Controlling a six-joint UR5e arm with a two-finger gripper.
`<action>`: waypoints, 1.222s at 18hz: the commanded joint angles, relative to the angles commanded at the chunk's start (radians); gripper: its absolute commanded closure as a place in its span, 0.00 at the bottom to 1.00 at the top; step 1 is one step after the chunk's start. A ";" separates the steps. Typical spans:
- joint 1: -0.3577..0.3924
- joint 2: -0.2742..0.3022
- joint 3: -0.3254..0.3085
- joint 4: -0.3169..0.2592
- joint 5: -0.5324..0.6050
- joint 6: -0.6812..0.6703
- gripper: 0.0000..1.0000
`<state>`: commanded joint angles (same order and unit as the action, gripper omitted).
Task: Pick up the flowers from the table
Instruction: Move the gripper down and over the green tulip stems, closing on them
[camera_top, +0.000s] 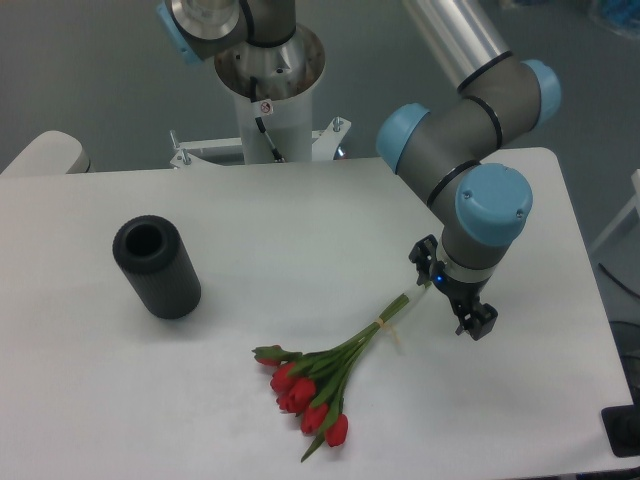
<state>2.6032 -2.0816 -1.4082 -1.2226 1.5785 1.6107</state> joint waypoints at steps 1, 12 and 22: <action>0.000 0.000 0.000 0.000 -0.002 0.000 0.00; -0.031 -0.028 -0.029 0.058 -0.005 -0.118 0.00; -0.120 -0.078 -0.077 0.159 -0.003 -0.317 0.00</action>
<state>2.4835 -2.1598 -1.4848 -1.0631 1.5754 1.2933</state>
